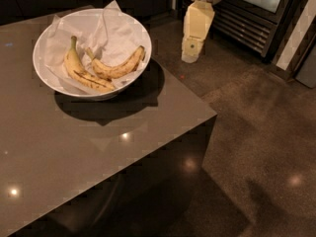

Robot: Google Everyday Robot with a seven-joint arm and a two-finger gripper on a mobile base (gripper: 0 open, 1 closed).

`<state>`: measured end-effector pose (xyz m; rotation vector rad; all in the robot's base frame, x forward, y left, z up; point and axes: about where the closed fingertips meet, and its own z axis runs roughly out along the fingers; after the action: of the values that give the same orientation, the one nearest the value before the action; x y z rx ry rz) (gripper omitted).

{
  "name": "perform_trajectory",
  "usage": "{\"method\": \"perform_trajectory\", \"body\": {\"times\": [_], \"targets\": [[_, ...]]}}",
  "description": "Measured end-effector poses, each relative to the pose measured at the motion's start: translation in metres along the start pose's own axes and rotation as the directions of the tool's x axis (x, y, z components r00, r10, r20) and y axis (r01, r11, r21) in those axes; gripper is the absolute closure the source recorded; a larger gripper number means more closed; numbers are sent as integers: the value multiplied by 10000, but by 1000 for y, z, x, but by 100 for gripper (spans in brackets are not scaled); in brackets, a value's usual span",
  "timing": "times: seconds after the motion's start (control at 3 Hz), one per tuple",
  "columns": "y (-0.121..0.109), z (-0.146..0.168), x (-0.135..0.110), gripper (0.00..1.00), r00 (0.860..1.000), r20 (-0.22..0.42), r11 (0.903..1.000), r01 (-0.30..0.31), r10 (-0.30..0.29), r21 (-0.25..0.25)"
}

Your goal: Pick banana from white bowl

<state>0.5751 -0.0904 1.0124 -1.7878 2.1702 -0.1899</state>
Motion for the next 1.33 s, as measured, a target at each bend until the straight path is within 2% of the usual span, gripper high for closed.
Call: {"method": "perform_trajectory", "body": {"times": [0.33, 0.67, 1.0, 1.33], "targets": [[-5, 8, -19, 0, 9976, 608, 9988, 366, -346, -329], [-8, 26, -59, 0, 9881, 935, 9881, 1301, -1223, -825], [-3, 44, -108, 0, 9668, 1045, 9642, 2438, -2332, -1043], [-3, 49, -125, 0, 9569, 1501, 9603, 2638, -2486, -911]]}}
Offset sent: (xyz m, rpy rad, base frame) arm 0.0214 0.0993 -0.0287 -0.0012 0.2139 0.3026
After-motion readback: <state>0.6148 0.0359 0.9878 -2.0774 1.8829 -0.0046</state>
